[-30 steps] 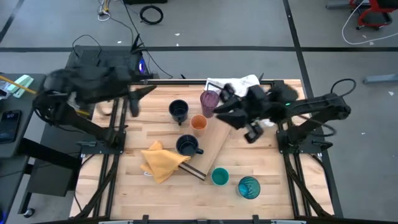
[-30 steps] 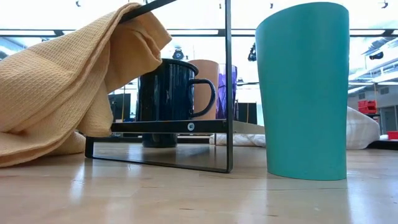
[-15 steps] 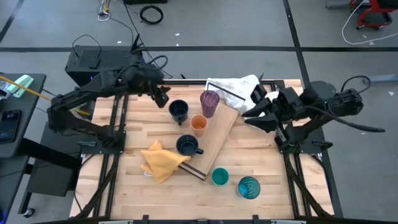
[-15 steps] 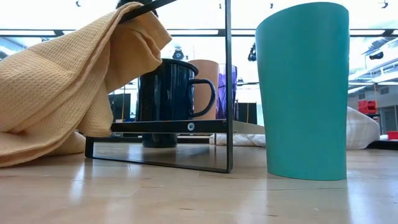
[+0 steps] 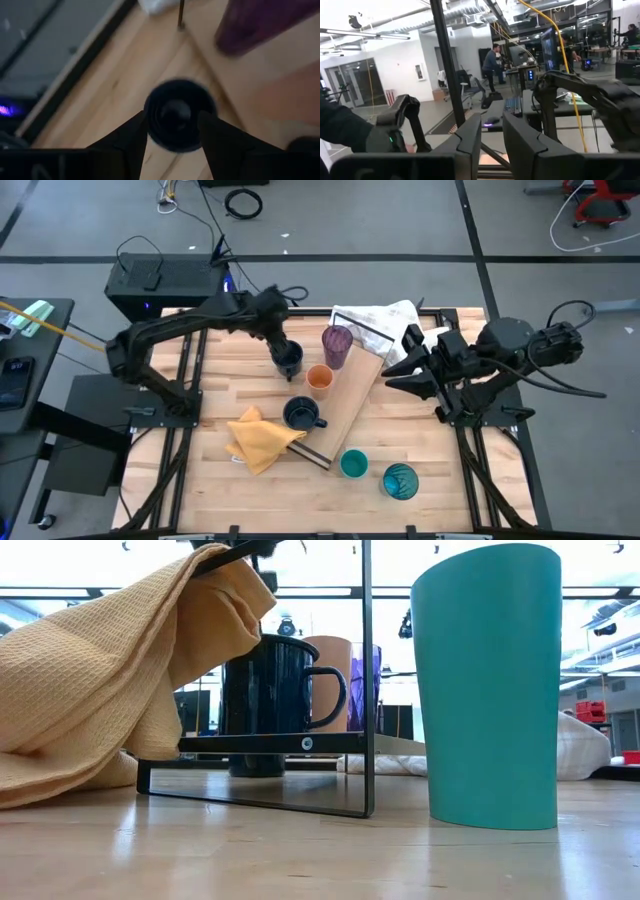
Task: Stack small to large cups/mugs on shelf
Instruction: Put the dark blue mug on the shelf
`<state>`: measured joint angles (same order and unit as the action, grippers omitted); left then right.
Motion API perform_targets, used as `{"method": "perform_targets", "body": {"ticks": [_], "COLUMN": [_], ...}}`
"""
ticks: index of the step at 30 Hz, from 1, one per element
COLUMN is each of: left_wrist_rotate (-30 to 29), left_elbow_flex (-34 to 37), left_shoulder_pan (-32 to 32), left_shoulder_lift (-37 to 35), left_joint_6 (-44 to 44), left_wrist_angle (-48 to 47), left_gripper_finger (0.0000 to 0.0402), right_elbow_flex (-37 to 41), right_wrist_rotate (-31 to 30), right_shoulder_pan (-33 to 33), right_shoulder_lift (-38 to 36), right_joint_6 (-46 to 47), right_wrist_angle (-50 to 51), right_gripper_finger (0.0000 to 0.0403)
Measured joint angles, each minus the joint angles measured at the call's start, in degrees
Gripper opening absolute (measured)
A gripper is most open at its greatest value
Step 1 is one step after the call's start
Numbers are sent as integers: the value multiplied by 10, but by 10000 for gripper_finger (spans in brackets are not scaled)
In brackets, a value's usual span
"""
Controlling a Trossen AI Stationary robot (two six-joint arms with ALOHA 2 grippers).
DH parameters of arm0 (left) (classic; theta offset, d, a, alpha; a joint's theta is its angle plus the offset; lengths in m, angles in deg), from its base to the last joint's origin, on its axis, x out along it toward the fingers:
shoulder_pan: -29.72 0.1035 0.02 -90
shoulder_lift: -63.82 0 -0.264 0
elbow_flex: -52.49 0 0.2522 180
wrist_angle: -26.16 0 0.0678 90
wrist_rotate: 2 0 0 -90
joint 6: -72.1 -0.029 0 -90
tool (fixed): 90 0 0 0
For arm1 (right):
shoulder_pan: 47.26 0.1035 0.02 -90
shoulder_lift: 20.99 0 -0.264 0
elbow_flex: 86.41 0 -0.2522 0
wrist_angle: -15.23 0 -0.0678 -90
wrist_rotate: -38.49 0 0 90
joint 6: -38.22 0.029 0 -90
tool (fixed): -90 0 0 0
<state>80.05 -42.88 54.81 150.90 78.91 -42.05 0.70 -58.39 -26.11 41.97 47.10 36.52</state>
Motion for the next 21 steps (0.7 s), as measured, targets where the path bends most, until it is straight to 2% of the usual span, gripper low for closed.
{"method": "perform_targets", "body": {"ticks": [5,9,15,21], "left_wrist_rotate": [51,70,58,52], "left_elbow_flex": [0,0,0,0], "left_shoulder_pan": [23,36,52,67], "left_shoulder_lift": [62,95,125,141], "left_joint_6": [0,-3,-12,-30], "left_wrist_angle": [-38,-41,-39,-35], "left_gripper_finger": [183,196,210,205], "right_elbow_flex": [0,0,0,0], "right_wrist_rotate": [0,-3,-8,-17], "right_shoulder_pan": [0,0,0,0], "right_shoulder_lift": [0,0,0,2], "right_joint_6": [7,15,26,34], "right_wrist_angle": [0,0,0,0], "right_gripper_finger": [87,87,87,87]}}
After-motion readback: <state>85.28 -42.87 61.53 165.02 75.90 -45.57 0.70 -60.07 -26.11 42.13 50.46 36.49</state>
